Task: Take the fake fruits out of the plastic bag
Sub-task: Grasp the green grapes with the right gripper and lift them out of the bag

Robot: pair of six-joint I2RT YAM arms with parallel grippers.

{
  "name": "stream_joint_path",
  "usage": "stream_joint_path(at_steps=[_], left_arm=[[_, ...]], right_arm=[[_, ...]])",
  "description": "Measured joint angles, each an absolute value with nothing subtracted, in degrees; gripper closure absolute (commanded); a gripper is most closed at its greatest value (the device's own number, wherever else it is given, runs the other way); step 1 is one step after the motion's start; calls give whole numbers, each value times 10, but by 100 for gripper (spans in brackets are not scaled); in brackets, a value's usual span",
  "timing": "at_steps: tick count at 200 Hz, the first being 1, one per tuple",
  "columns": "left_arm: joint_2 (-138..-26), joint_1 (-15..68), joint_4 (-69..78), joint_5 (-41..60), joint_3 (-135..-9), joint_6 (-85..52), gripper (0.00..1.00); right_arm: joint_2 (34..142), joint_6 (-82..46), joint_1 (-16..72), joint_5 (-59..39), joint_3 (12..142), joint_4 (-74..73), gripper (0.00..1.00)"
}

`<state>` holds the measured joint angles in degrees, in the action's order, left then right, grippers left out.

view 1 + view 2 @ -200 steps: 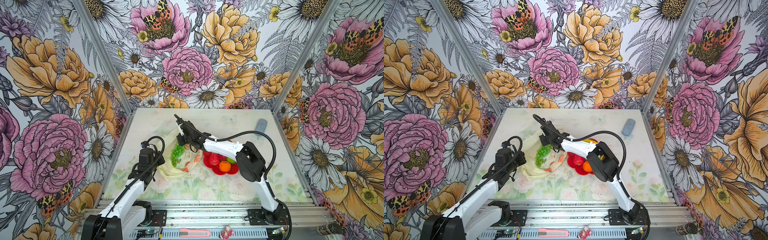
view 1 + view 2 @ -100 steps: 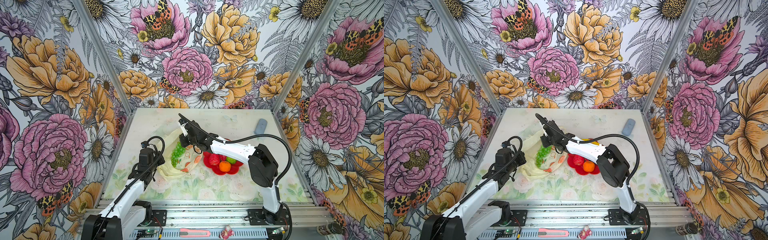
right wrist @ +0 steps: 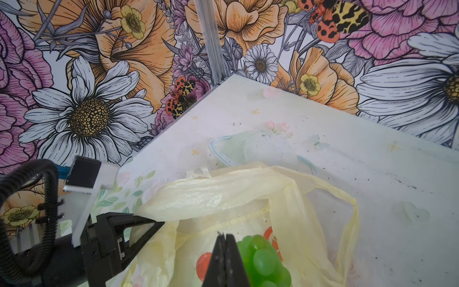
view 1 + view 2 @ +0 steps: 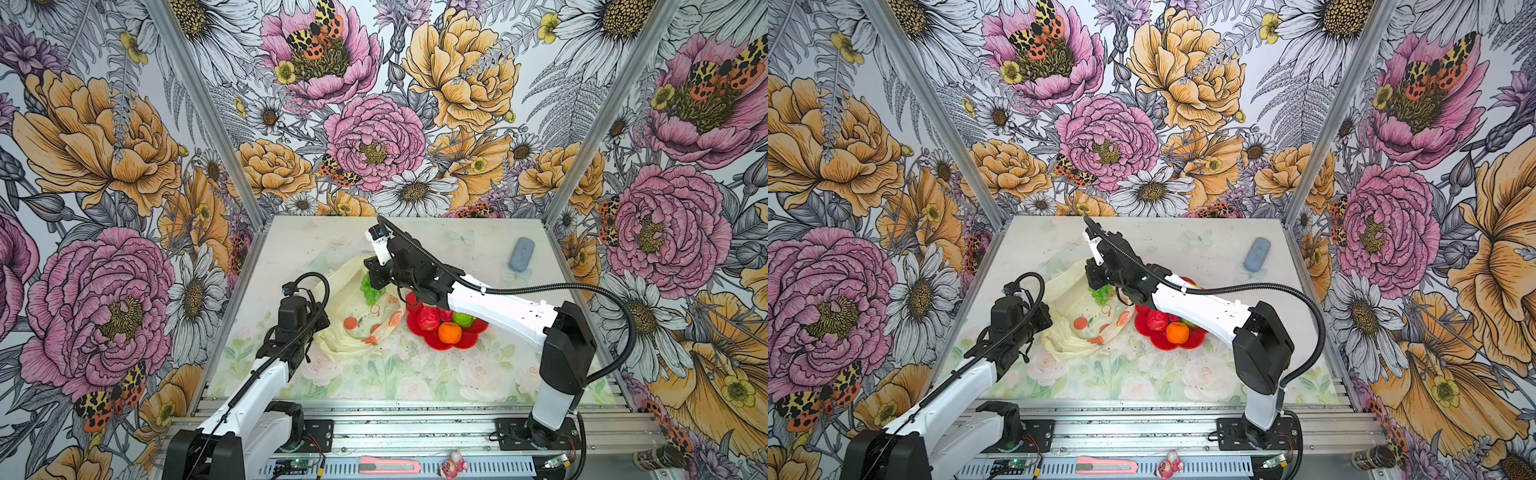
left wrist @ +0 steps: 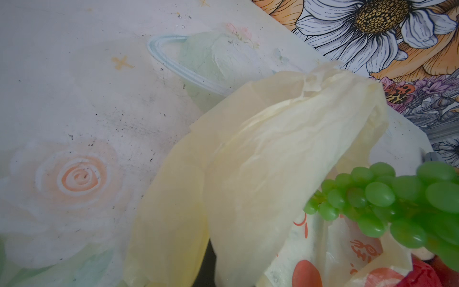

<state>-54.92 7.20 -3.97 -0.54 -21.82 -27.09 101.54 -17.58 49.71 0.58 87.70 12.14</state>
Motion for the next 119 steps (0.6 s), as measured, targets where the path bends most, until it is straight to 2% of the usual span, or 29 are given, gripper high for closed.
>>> stream_joint_path(at_steps=[119], left_arm=[[-556, 72, -39, -5, -218, -271, 100]], right_arm=[[814, -164, 497, 22, 813, 153, 100]])
